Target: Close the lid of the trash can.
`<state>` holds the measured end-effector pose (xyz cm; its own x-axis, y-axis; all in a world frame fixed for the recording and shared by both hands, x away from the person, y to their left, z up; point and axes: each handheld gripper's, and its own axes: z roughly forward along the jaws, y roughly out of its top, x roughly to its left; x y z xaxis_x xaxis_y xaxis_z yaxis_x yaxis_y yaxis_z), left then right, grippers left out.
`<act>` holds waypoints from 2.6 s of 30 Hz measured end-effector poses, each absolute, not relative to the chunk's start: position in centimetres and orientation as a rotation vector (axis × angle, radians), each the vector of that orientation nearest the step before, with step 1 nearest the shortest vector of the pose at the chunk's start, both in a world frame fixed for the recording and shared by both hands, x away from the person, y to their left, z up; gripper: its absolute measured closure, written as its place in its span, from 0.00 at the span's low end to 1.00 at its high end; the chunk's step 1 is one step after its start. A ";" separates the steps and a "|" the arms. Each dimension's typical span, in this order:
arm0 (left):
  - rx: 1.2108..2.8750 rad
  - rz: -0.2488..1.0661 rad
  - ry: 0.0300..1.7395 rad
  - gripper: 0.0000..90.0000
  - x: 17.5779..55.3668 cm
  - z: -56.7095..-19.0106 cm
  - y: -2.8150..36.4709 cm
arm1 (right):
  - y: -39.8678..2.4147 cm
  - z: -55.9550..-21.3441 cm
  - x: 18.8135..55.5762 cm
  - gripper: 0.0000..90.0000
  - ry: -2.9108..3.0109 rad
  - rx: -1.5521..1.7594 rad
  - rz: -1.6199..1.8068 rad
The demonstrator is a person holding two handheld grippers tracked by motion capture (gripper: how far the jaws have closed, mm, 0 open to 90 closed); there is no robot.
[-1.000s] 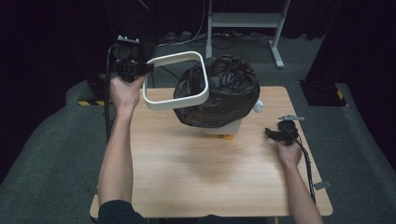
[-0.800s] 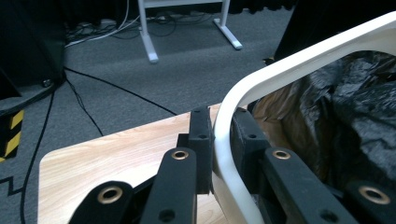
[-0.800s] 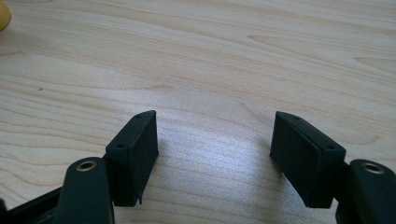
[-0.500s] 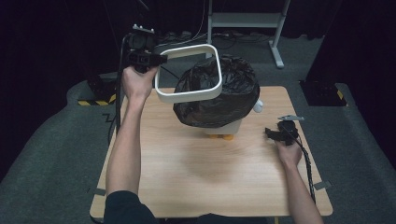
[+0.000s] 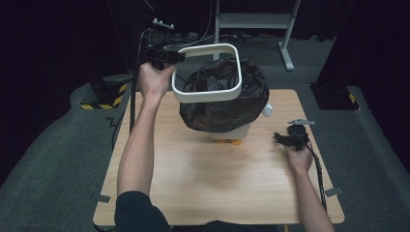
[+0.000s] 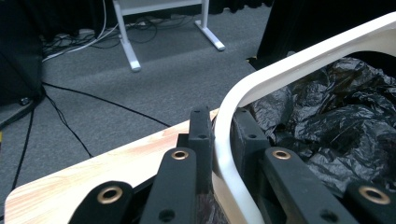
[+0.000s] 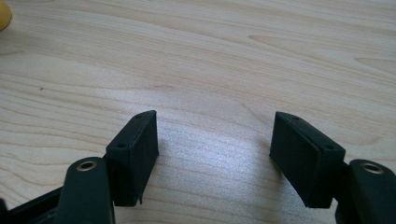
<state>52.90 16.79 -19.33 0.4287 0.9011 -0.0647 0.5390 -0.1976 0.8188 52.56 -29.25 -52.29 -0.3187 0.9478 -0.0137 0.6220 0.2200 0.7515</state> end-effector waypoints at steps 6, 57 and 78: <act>1.883 0.543 1.220 0.89 54.0 -19.7 15.8 | -29.2 -52.3 52.6 0.35 2.023 1.447 0.904; 2.014 0.585 1.222 0.89 58.3 -22.7 9.6 | -29.0 -52.3 52.7 0.36 2.026 1.446 0.904; 2.047 0.614 1.200 0.89 58.5 -22.6 8.5 | -28.8 -52.3 52.6 0.33 2.056 1.421 0.916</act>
